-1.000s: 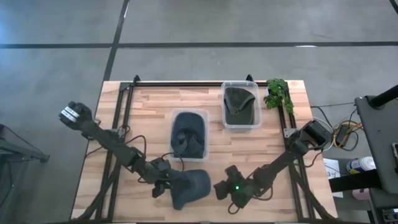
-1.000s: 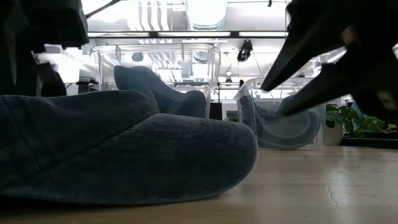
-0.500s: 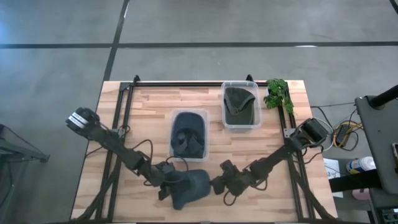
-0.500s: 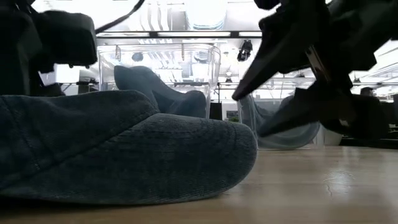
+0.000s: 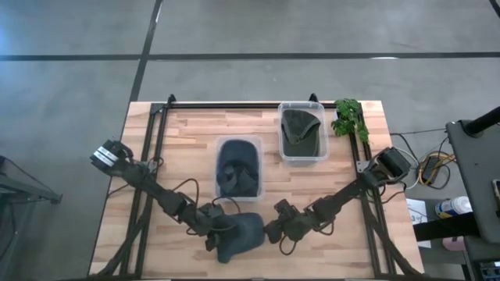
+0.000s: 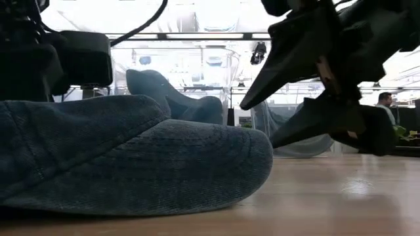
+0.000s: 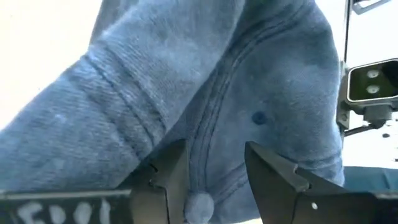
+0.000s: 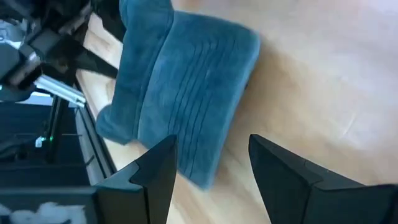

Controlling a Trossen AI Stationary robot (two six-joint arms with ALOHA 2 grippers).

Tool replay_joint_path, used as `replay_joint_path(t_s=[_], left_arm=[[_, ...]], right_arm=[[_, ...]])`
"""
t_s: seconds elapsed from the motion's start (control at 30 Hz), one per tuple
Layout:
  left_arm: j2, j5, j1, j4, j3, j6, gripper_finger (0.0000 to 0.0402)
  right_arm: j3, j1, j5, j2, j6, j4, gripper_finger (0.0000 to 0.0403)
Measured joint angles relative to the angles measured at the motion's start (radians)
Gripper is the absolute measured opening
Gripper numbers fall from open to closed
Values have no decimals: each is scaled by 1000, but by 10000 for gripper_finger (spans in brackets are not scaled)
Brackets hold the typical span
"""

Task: Pick & Place hat
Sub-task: Put the blue cap into the left transparent bin

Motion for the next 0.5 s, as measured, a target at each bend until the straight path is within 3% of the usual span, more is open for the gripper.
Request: replay_joint_path(t_s=[0.23,0.5], left_arm=[[62,1,21,-2,69,35,153],[114,-42,29,-5,135,40,153]], right_arm=[[0,-16,-9,0,-30,-1,194],[0,-13,-100,0,-61,10,194]])
